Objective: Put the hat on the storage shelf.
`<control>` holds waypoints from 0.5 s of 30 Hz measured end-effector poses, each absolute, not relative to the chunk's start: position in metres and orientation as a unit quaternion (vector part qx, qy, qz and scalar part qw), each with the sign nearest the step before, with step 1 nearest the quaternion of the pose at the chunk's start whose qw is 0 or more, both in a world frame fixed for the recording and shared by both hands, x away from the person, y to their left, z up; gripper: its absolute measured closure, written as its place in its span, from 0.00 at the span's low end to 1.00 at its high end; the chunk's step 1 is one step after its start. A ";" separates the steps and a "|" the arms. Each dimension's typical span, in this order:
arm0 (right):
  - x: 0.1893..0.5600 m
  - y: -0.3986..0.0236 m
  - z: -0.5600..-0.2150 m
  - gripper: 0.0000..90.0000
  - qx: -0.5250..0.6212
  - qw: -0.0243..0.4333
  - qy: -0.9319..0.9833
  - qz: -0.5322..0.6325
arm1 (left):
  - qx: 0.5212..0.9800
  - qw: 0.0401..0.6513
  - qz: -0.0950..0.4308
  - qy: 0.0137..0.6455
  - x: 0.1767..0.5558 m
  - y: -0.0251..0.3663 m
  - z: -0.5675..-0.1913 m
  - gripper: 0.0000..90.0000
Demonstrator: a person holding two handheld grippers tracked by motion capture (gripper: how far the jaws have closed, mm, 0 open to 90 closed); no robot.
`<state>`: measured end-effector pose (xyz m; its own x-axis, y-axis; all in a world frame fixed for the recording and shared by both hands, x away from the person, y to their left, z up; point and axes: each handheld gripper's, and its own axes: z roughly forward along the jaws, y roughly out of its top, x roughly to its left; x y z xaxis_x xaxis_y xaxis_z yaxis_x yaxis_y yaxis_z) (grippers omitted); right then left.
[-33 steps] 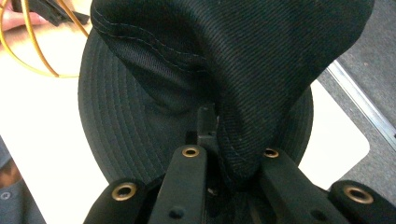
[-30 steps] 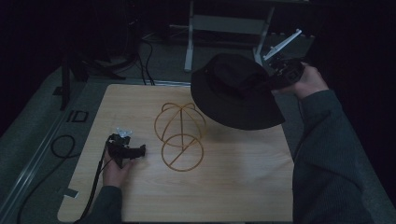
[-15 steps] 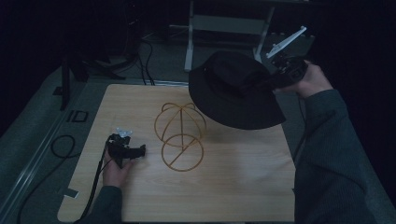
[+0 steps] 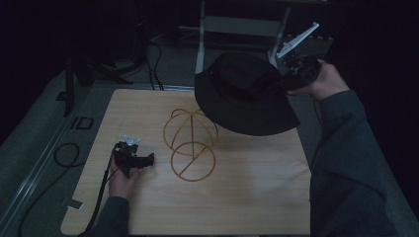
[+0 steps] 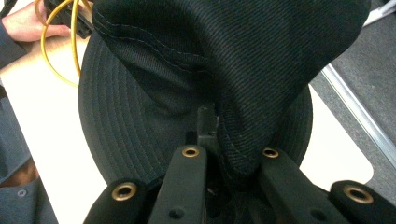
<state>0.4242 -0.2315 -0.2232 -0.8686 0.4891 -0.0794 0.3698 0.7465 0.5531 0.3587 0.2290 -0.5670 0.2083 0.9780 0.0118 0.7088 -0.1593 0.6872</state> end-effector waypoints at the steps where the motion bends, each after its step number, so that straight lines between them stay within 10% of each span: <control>1: 0.425 -0.231 -0.223 0.97 0.230 0.110 0.928 0.270 | 0.724 0.284 0.237 0.583 0.359 0.229 -0.567 0.02; 15: 0.429 -0.220 -0.217 0.97 0.229 0.109 0.927 0.276 | 0.723 0.285 0.237 0.583 0.359 0.229 -0.567 0.02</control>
